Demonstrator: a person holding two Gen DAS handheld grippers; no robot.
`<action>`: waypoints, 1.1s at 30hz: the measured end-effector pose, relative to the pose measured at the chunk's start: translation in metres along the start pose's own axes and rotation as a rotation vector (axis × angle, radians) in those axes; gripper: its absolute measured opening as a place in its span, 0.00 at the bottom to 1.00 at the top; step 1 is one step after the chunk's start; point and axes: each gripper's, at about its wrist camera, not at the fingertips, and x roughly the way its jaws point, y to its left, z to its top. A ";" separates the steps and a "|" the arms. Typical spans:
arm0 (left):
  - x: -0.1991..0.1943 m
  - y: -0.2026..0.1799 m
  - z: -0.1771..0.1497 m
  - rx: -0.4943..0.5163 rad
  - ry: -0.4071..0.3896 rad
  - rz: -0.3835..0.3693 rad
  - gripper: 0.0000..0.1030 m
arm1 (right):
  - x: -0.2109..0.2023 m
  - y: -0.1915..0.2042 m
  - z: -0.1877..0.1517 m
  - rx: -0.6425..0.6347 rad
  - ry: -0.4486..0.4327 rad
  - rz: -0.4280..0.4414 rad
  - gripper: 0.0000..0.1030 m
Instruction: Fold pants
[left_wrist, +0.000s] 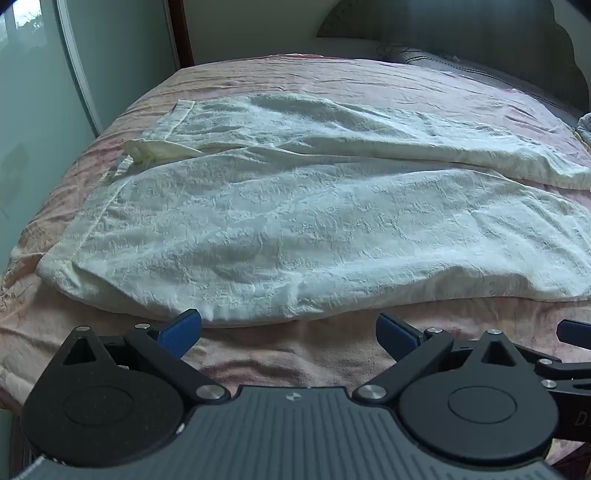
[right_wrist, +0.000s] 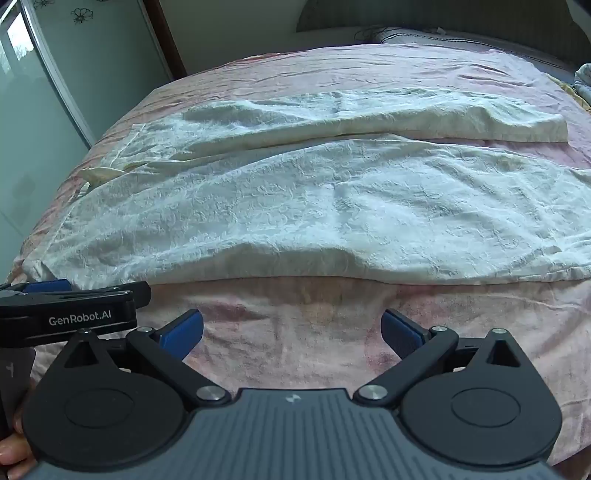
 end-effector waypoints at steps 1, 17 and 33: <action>0.000 0.000 0.000 0.001 0.001 0.000 1.00 | 0.000 0.000 0.000 -0.001 0.003 -0.002 1.00; 0.000 0.000 0.002 0.010 0.003 0.002 0.99 | 0.002 -0.003 0.001 0.000 0.008 0.002 1.00; 0.007 -0.001 0.000 0.005 0.045 -0.005 0.99 | 0.007 -0.002 -0.002 -0.002 0.024 0.005 1.00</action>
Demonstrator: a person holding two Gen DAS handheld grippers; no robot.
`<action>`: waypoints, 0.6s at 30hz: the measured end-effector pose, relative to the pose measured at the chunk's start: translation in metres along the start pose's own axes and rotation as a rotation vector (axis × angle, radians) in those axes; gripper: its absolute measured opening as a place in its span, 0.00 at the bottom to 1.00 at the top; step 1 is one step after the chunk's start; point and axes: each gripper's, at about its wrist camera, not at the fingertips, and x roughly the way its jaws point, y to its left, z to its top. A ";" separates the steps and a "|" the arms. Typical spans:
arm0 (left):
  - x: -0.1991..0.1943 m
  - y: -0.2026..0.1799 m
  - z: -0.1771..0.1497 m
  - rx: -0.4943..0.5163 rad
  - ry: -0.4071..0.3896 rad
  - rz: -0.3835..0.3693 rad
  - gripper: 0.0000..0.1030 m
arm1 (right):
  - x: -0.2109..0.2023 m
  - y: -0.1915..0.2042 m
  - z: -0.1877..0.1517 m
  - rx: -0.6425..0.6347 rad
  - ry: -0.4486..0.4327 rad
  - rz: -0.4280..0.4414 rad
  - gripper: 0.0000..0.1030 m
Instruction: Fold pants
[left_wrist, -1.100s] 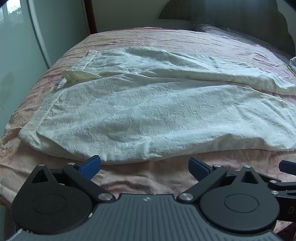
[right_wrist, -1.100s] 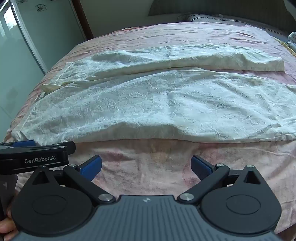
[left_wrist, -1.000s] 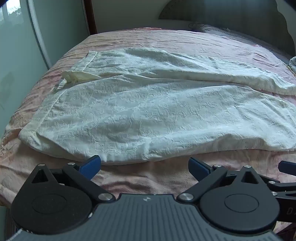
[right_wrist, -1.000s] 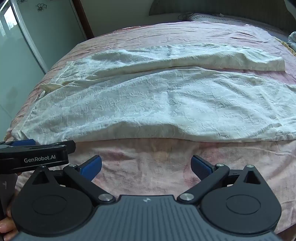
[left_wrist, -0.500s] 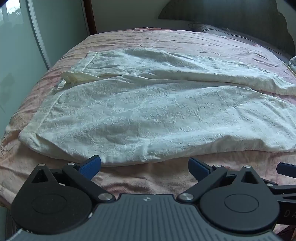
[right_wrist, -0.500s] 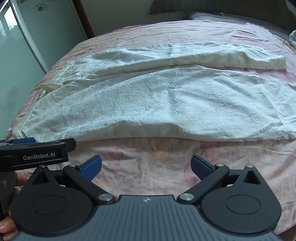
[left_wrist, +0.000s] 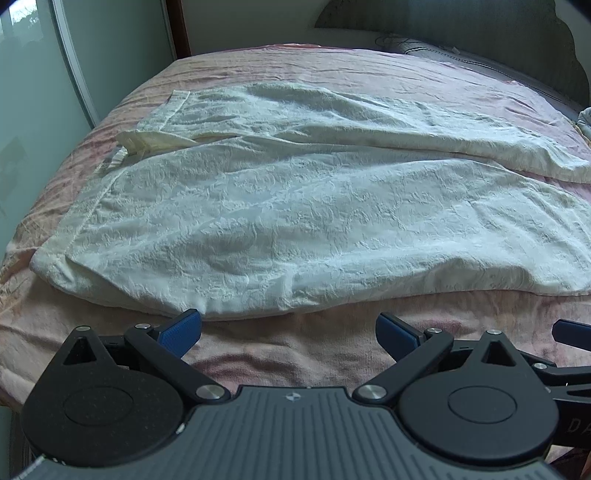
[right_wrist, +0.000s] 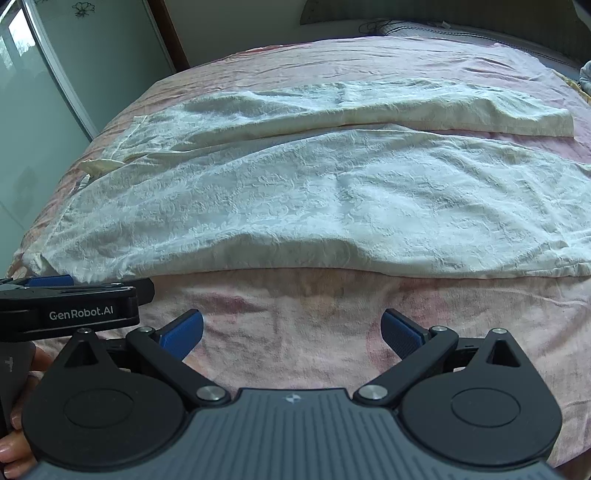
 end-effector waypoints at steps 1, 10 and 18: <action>0.000 0.000 0.000 -0.001 0.002 -0.001 0.99 | 0.000 0.000 0.000 0.000 0.001 0.001 1.00; 0.002 -0.001 -0.001 0.000 0.008 0.002 0.99 | 0.002 0.000 -0.001 0.000 0.004 0.003 1.00; 0.002 -0.001 -0.002 0.000 0.009 0.002 0.99 | 0.002 0.001 -0.003 -0.004 0.003 0.006 1.00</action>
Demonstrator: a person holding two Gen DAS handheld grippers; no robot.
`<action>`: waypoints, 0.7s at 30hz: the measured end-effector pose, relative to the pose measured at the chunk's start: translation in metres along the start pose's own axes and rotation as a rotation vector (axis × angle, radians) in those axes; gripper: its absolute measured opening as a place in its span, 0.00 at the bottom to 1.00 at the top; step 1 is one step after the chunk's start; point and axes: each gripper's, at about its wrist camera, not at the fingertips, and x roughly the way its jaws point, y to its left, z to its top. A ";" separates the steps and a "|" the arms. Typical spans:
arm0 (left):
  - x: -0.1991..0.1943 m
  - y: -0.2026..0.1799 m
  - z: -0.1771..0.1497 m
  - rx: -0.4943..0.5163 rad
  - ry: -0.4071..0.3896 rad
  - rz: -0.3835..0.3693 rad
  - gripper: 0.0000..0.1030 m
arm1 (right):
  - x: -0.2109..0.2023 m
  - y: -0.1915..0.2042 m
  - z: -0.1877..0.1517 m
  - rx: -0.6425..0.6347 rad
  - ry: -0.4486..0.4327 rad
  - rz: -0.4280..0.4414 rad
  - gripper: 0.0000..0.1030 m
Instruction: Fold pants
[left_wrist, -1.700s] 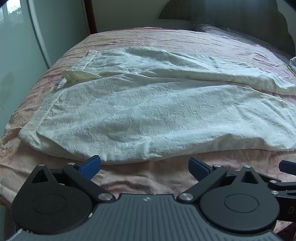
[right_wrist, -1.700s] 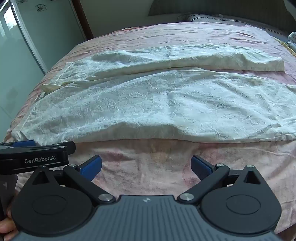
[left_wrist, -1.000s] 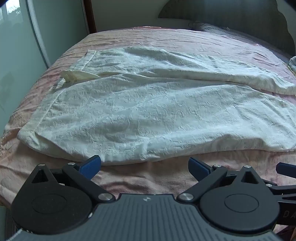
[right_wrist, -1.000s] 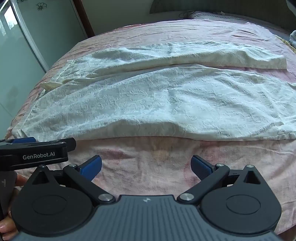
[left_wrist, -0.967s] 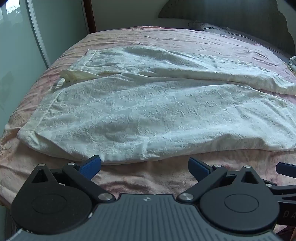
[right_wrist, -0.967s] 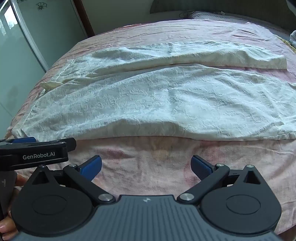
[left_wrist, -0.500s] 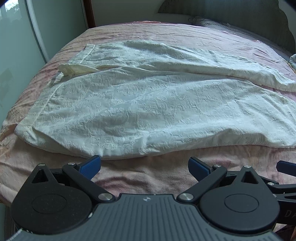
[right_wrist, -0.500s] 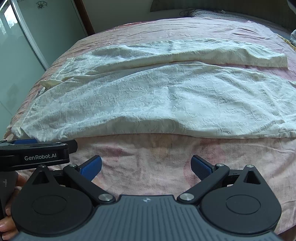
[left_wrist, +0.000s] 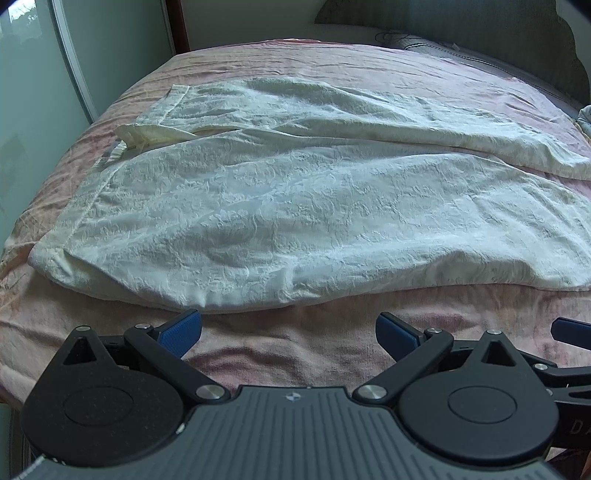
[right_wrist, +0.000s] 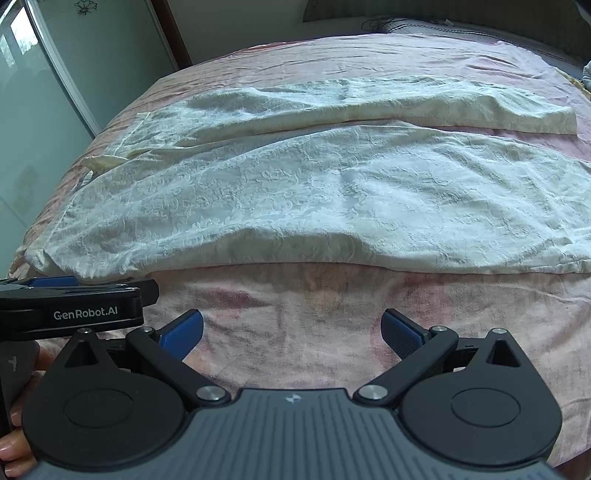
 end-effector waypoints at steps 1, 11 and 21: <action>0.000 0.000 0.000 0.000 0.000 0.000 0.99 | 0.000 0.000 -0.001 0.000 0.000 0.000 1.00; 0.001 0.000 -0.003 0.000 0.008 0.001 0.99 | 0.000 -0.001 0.001 -0.002 0.007 0.003 1.00; 0.002 -0.001 -0.002 -0.002 0.018 -0.002 0.99 | 0.001 0.000 0.000 -0.001 0.011 0.005 1.00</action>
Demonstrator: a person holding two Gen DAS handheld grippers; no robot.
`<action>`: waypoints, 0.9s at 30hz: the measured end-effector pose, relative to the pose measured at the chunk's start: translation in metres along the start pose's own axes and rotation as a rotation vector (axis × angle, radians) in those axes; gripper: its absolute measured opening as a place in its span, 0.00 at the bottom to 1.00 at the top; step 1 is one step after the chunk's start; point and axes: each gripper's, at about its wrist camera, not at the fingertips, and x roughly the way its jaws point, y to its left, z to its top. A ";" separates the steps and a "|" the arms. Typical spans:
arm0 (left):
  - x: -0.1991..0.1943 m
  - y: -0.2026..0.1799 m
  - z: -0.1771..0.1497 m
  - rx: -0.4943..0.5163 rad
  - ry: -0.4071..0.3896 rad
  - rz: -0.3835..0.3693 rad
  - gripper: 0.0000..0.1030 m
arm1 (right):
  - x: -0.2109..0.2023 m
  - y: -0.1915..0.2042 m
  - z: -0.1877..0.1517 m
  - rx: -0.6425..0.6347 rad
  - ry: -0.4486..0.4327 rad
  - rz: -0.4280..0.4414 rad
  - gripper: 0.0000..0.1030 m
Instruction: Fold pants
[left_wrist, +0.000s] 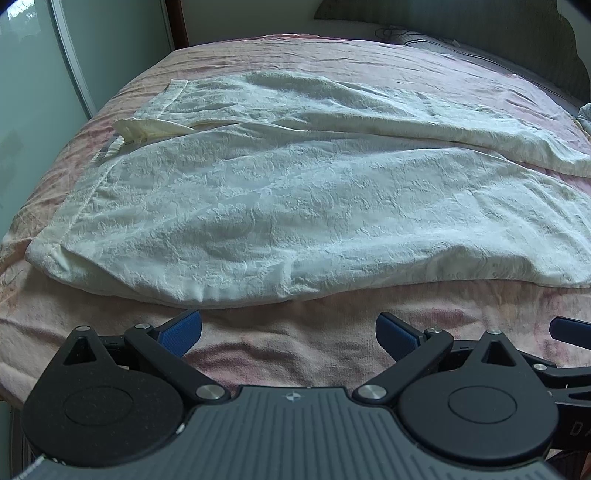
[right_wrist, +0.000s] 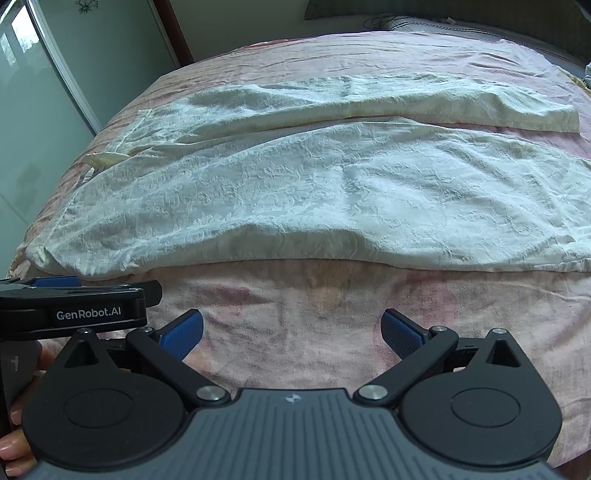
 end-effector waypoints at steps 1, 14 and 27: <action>0.000 0.000 0.000 0.001 0.000 0.001 0.99 | 0.000 0.000 0.000 0.000 0.000 0.000 1.00; 0.000 0.000 0.000 0.003 0.006 0.002 0.99 | 0.002 0.002 -0.002 -0.003 0.003 -0.002 1.00; -0.006 0.009 0.004 0.000 -0.055 -0.022 0.99 | 0.000 -0.001 0.008 -0.012 -0.013 0.038 1.00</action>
